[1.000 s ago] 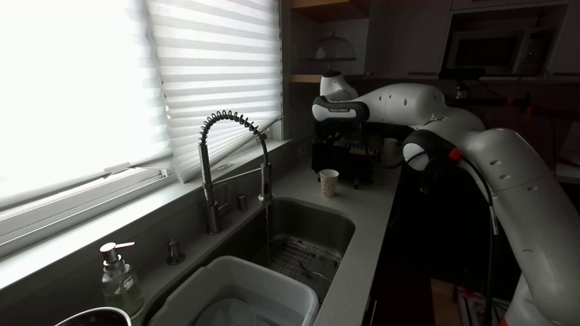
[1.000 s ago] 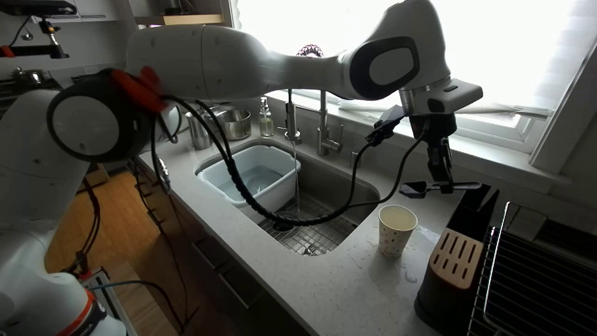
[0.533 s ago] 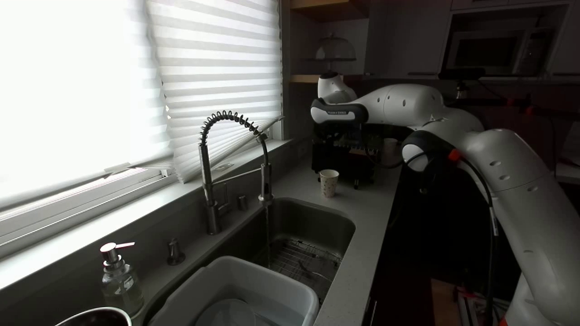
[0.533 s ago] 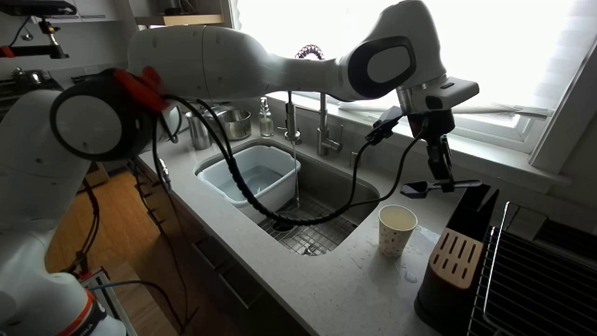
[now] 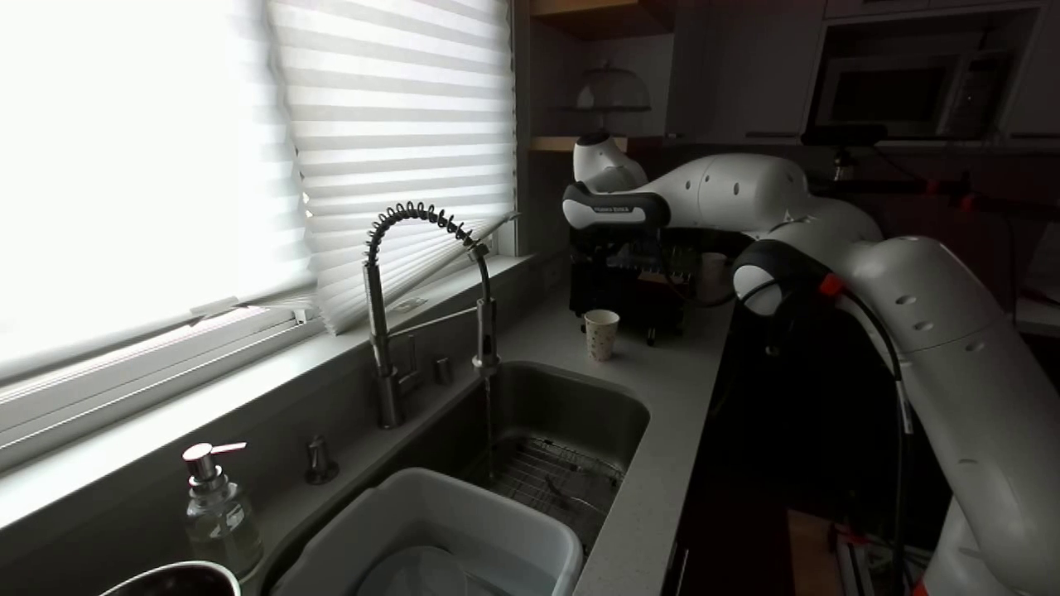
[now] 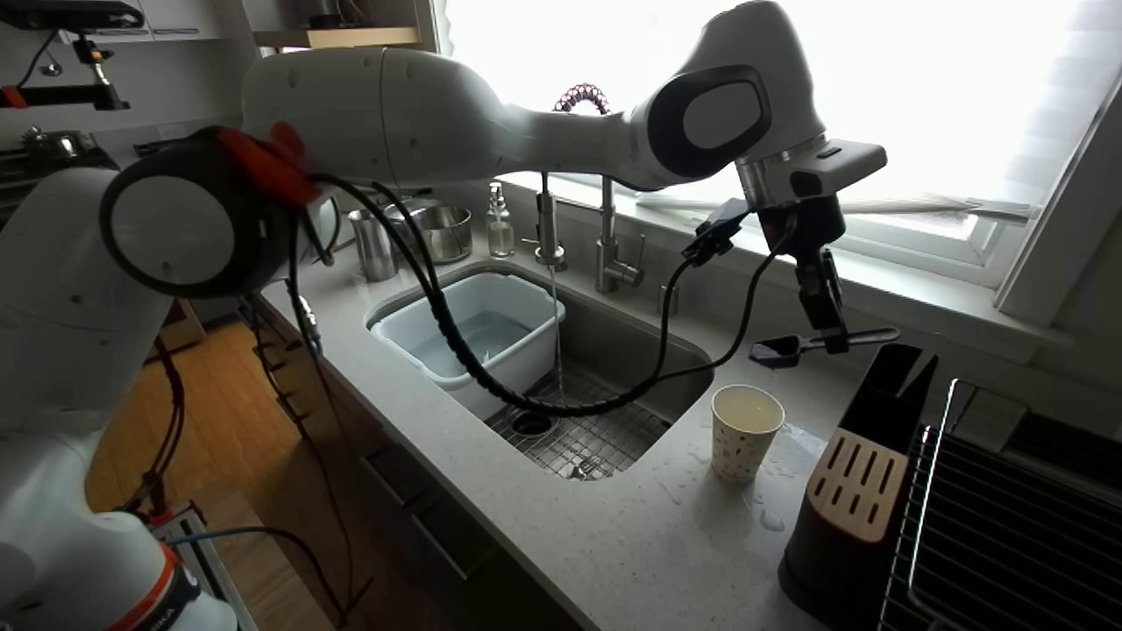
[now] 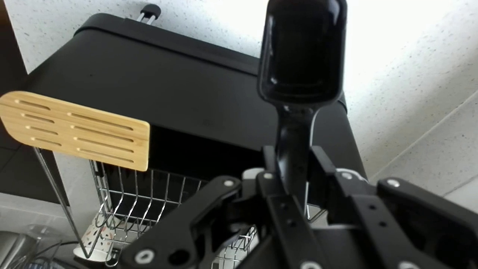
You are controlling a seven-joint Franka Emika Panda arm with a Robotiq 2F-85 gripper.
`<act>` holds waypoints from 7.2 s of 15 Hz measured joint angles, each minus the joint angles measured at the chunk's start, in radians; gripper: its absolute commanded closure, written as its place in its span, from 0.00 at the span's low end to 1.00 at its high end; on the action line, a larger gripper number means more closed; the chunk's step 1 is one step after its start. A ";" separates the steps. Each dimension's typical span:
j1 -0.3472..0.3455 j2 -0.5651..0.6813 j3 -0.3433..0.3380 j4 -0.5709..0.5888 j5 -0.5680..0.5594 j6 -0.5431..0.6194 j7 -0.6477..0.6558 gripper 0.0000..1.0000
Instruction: Pour water into the black measuring cup then pour the water into the cup
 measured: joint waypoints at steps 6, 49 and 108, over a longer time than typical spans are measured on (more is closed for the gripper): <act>0.028 0.000 -0.014 -0.011 -0.059 0.000 0.000 0.94; 0.309 -0.091 -0.240 -0.324 -0.458 0.231 0.235 0.94; 0.024 -0.307 0.028 -0.623 0.031 -0.045 0.218 0.94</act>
